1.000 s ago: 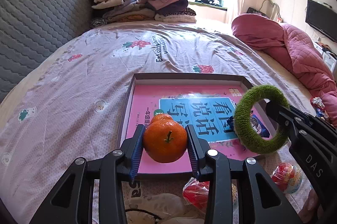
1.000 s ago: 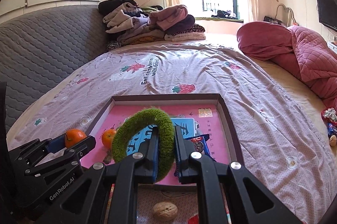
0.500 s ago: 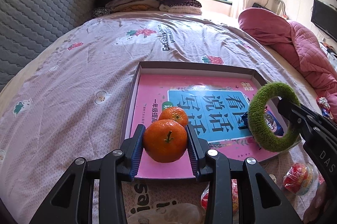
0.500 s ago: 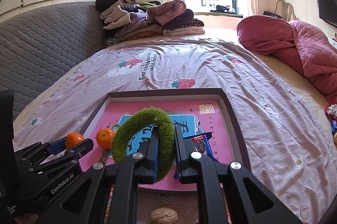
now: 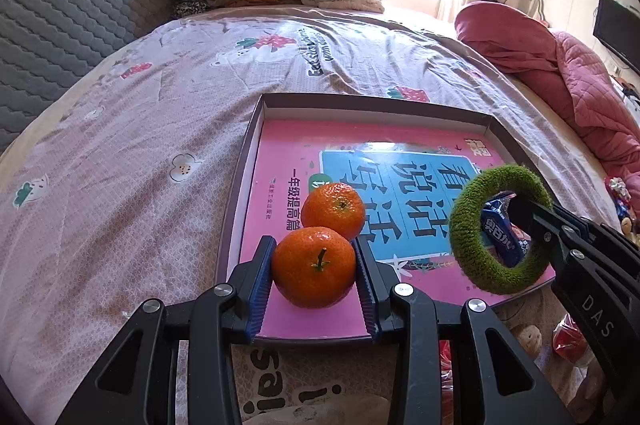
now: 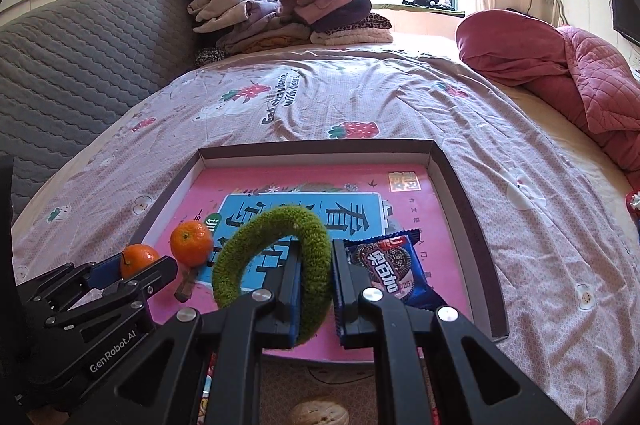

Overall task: Organize objects
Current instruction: 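Lower the orange and green ring into the book box with both grippers, then open left gripper to release the orange while right gripper releases the green ring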

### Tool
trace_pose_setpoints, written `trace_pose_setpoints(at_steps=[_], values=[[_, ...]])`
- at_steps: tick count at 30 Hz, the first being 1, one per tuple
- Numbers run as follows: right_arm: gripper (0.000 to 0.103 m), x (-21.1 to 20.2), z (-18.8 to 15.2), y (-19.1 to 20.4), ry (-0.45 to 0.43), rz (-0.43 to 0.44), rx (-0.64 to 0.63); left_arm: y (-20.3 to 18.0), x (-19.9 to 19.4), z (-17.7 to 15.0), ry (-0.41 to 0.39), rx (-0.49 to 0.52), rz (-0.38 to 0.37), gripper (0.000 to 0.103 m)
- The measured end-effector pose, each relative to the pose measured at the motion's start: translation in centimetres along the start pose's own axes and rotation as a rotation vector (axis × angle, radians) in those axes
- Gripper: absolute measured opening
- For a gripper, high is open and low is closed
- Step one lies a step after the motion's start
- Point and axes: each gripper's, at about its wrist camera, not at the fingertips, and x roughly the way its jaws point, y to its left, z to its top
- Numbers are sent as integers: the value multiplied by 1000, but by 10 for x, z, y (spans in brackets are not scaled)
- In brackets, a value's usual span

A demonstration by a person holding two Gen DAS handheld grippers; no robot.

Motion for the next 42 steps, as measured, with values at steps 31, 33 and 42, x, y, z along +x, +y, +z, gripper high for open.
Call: trace_pose_setpoints(at_steps=[31,33,42], values=[[14,41,-16,13,140,-72,-38,-4,18,-7,51,12,15,40],[14,42,-17,13,144,-77,-36,-3,18,-7,52,14,18,40],[14,41,-17,11,155,-86,-25,-3,17,-8,57,16,21,40]])
